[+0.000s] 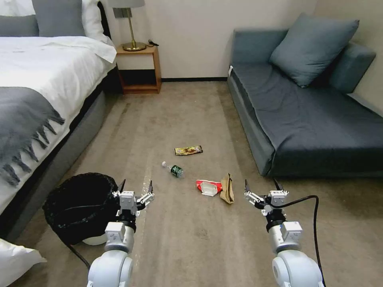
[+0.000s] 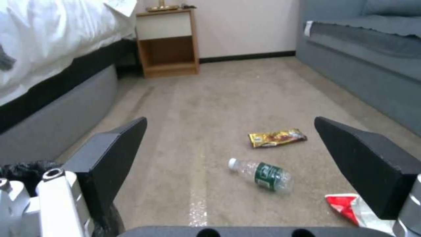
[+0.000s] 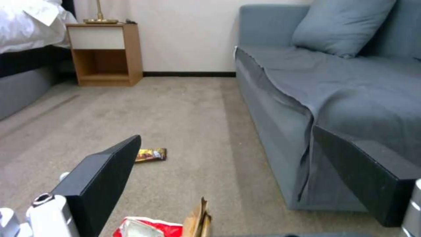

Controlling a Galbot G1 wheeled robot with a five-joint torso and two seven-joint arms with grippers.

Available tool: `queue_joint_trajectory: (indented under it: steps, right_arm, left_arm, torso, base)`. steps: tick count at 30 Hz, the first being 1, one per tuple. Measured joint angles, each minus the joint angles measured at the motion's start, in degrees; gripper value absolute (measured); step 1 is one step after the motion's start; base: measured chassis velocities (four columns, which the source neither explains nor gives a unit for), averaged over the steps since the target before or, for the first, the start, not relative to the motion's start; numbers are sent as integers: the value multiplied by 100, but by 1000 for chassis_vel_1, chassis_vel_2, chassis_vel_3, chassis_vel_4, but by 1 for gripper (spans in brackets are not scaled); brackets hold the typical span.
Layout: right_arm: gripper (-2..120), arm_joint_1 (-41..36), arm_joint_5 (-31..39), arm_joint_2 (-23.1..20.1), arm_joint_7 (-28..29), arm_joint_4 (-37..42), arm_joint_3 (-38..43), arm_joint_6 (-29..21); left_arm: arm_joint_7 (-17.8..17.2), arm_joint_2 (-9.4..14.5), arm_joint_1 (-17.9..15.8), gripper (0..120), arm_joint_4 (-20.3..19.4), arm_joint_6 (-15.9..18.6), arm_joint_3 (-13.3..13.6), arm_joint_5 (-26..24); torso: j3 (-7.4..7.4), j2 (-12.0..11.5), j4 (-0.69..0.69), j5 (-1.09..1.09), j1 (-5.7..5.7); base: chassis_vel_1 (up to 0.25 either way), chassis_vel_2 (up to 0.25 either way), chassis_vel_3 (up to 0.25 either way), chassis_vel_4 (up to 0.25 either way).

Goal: Pick up the trash bin, then pick up the garbage on the floor and place it into the trash bin.

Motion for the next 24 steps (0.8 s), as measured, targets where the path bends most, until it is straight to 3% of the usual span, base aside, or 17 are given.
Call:
queue_joint_trajectory:
  steps: [24]
  right_arm:
    - [100, 0, 0, 0, 0, 0, 0, 0]
  left_arm:
    - [0, 0, 0, 96, 0, 0, 0, 0]
  torso:
    - [0, -1, 0, 0, 0]
  base:
    - [0, 0, 0, 0]
